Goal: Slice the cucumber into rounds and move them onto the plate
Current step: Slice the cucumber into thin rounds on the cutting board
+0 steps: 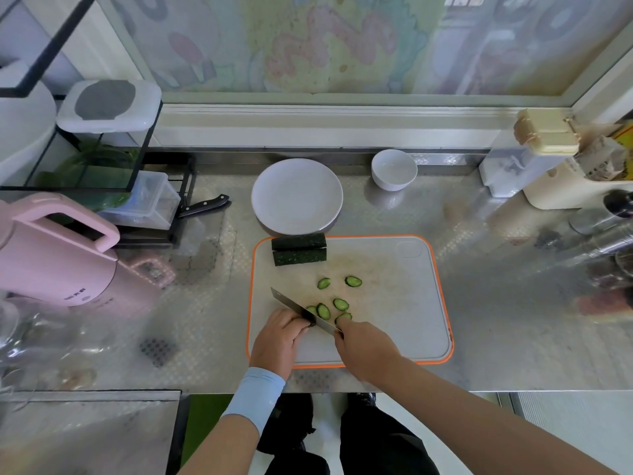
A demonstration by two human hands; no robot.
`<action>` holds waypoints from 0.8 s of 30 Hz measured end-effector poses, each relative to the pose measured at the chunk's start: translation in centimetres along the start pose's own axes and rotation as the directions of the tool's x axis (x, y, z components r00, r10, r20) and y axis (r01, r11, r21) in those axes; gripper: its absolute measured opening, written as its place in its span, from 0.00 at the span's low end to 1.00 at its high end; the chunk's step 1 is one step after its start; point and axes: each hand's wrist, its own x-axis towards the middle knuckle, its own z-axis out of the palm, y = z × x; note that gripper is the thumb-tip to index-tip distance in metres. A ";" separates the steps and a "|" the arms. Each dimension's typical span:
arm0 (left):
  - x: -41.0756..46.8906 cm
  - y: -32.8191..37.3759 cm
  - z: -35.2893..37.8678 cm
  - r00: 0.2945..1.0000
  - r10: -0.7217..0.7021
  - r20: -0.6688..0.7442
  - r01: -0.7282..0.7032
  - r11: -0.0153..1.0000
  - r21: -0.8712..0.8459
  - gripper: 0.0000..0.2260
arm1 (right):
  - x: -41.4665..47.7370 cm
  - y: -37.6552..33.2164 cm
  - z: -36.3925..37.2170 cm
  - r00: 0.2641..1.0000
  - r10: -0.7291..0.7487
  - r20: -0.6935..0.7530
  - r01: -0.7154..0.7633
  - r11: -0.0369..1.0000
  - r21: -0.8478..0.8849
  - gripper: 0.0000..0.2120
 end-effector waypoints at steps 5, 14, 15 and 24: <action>0.2 -0.1 0.1 1.000 0.008 -0.023 -0.009 1.000 -0.003 0.06 | -0.9 -0.1 -0.5 0.998 -0.032 -0.053 0.031 0.999 -0.011 0.10; 0.1 -0.2 0.0 0.999 0.023 -0.024 -0.023 1.000 -0.014 0.10 | -1.8 0.0 -0.6 0.998 -0.041 -0.056 0.038 0.998 -0.049 0.11; 0.1 -0.2 0.0 1.000 0.017 -0.024 -0.017 1.000 -0.016 0.10 | -1.8 -0.1 -0.6 0.998 -0.036 -0.050 0.034 0.998 -0.049 0.11; -0.1 -0.5 0.2 1.000 -0.018 -0.013 0.017 0.999 -0.031 0.10 | -0.6 -0.8 -0.6 1.000 0.002 0.021 -0.002 1.000 -0.027 0.10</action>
